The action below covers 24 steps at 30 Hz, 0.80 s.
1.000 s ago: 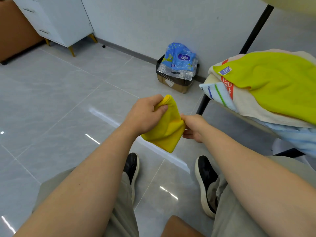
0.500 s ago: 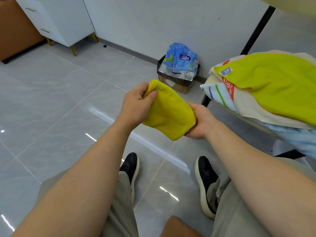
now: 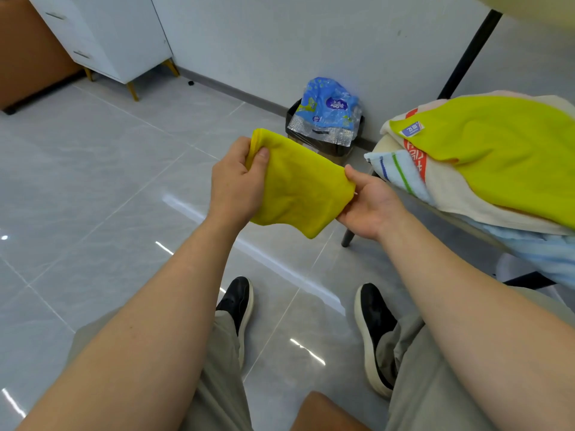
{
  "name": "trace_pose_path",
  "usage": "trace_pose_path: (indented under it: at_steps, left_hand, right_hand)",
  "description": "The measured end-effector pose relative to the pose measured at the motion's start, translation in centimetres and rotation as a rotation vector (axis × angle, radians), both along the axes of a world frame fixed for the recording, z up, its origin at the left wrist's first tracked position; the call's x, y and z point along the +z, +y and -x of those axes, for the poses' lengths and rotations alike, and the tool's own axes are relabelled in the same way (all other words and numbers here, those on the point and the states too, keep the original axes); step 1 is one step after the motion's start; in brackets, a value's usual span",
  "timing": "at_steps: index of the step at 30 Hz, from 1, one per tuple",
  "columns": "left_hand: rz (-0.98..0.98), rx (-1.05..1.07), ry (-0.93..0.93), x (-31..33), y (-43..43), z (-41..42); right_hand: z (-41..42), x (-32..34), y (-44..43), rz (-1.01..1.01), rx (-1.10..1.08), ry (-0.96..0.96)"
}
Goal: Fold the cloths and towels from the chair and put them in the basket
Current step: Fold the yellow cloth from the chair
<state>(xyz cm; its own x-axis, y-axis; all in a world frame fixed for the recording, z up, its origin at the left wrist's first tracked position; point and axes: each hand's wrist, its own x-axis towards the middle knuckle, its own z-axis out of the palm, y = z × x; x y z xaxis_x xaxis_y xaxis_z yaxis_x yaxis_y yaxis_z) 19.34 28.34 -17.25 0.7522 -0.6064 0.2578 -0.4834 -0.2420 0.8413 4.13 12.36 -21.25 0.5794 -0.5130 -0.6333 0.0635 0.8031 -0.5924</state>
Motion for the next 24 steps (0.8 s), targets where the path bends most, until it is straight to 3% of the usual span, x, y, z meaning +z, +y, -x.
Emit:
trace_pose_path:
  at_steps: [6, 11, 16, 24]
  left_hand:
    - [-0.025, 0.002, -0.036, 0.2, -0.2, 0.3]
    - [-0.043, 0.074, 0.133, -0.5, -0.8, 0.3]
    - [-0.095, 0.178, 0.420, -1.1, -0.9, -0.4]
    - [-0.220, 0.161, 0.442, -0.9, -0.6, -0.7]
  right_hand:
    - [-0.7, -1.4, 0.7, 0.135, -0.057, 0.102]
    - [-0.7, -1.6, 1.0, 0.065, 0.037, 0.046]
    - [-0.9, -1.6, 1.7, 0.182, 0.117, 0.197]
    - [-1.1, -2.1, 1.9, 0.432, 0.185, 0.404]
